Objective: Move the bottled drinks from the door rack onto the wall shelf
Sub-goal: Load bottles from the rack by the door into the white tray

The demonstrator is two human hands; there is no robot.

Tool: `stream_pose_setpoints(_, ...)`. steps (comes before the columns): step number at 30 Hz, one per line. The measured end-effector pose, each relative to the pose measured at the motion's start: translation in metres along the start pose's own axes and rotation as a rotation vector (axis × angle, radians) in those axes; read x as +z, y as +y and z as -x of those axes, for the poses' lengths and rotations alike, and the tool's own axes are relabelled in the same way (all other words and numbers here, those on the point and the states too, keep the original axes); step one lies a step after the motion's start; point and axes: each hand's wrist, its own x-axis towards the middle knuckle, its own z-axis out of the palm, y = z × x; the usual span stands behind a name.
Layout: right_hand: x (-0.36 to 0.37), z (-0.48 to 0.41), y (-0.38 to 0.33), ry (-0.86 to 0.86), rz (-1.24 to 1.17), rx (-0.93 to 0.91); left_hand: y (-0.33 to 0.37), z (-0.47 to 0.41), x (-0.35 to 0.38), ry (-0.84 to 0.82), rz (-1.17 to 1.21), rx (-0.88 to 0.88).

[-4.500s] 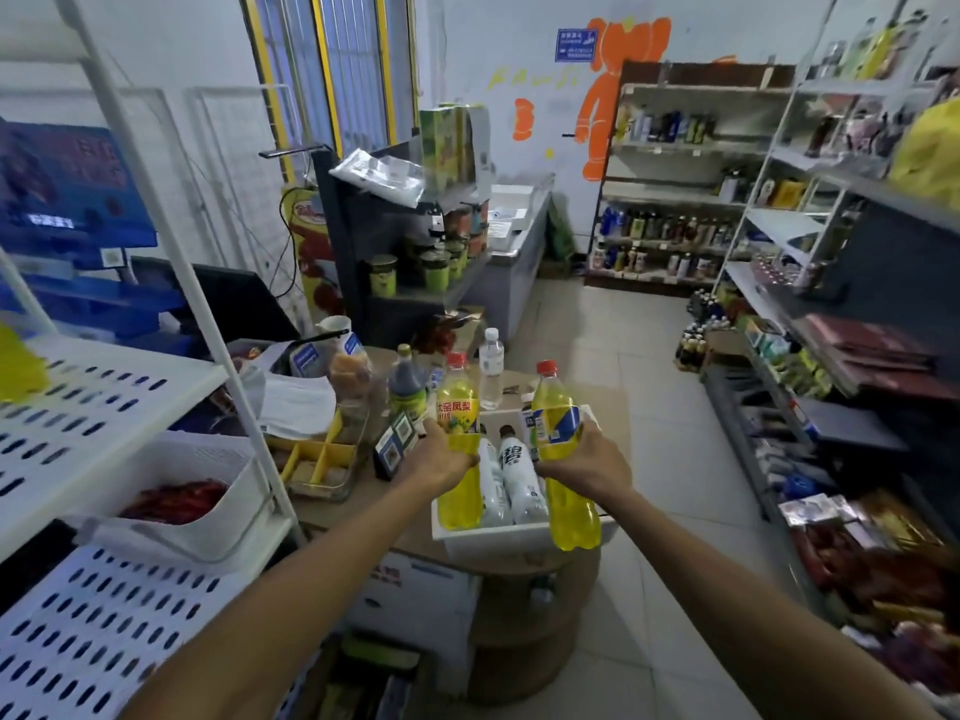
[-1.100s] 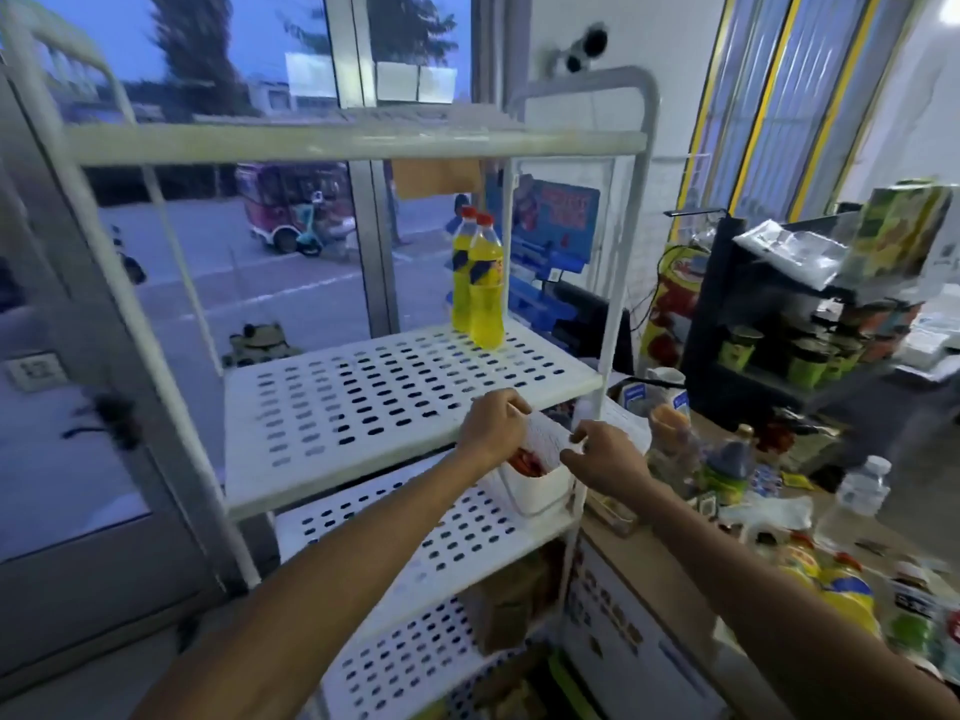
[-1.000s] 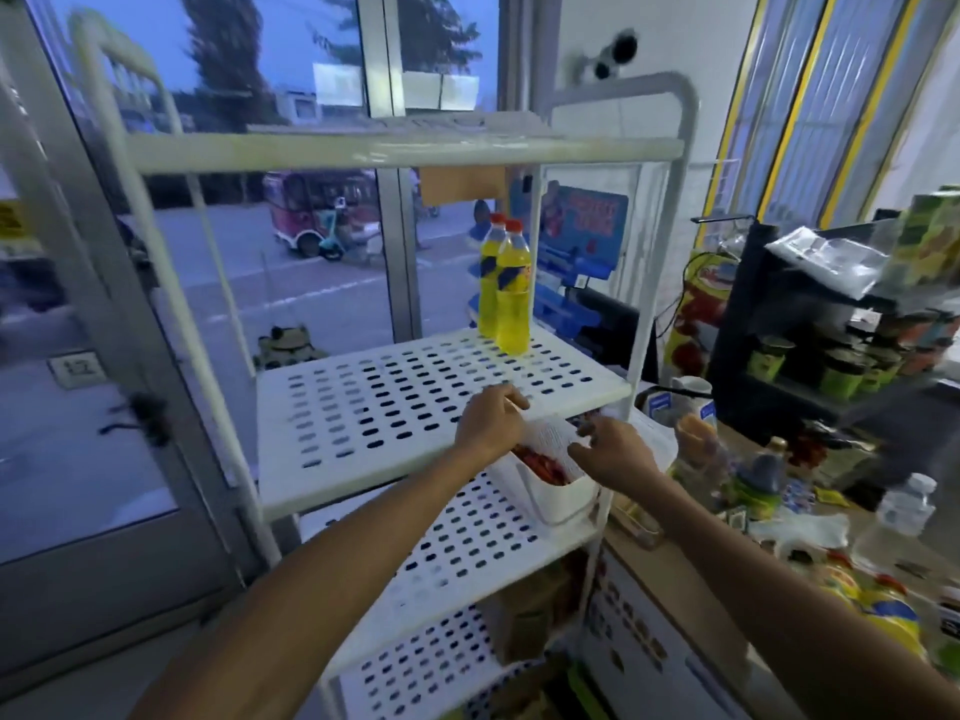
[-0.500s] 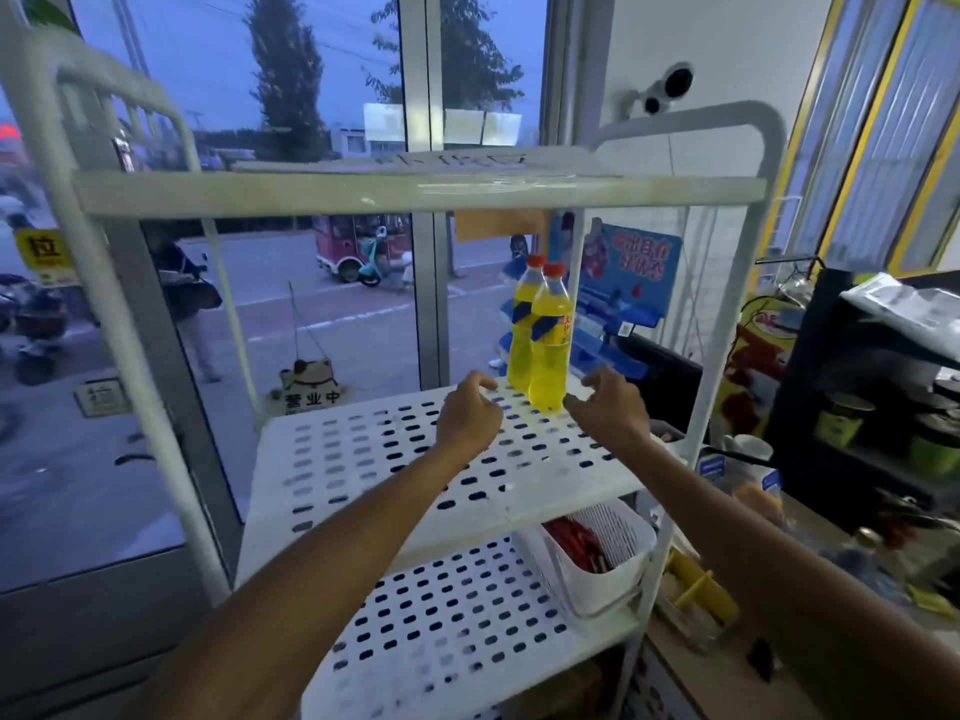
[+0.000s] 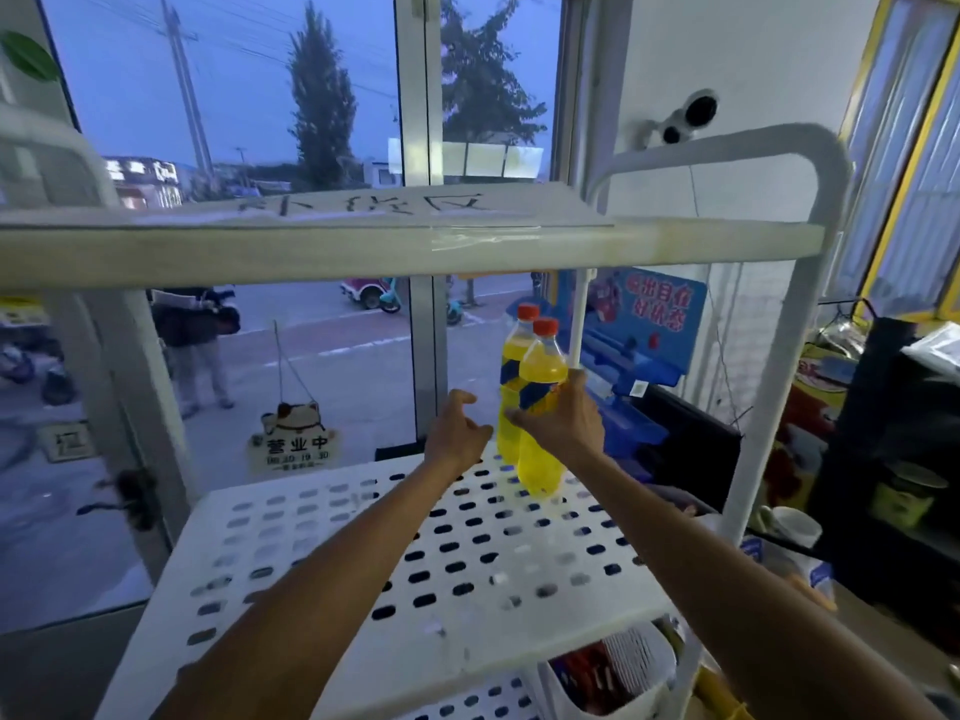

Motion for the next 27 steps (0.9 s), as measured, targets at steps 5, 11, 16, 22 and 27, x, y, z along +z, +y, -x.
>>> stream_pose_setpoints(5, -0.001, -0.001, 0.010, -0.053, 0.070, -0.038, -0.003, -0.017, 0.016, -0.040, 0.039, -0.016)
stream_pose_setpoints(11, -0.020, 0.010, 0.028, 0.002, 0.026, -0.068, -0.002, -0.025, 0.045, -0.074, 0.096, 0.020)
stream_pose_setpoints(16, -0.023, 0.015, 0.035, 0.046, -0.035, -0.052, -0.002, -0.041, 0.070, 0.016, 0.115, 0.016)
stream_pose_setpoints(22, -0.012, 0.019, 0.037, 0.041, -0.031, -0.040, -0.006, -0.026, 0.069, 0.058, 0.058, 0.028)
stream_pose_setpoints(27, -0.013, 0.022, 0.034, -0.003, 0.003, 0.017, -0.010, -0.004, 0.055, 0.108, -0.005, 0.039)
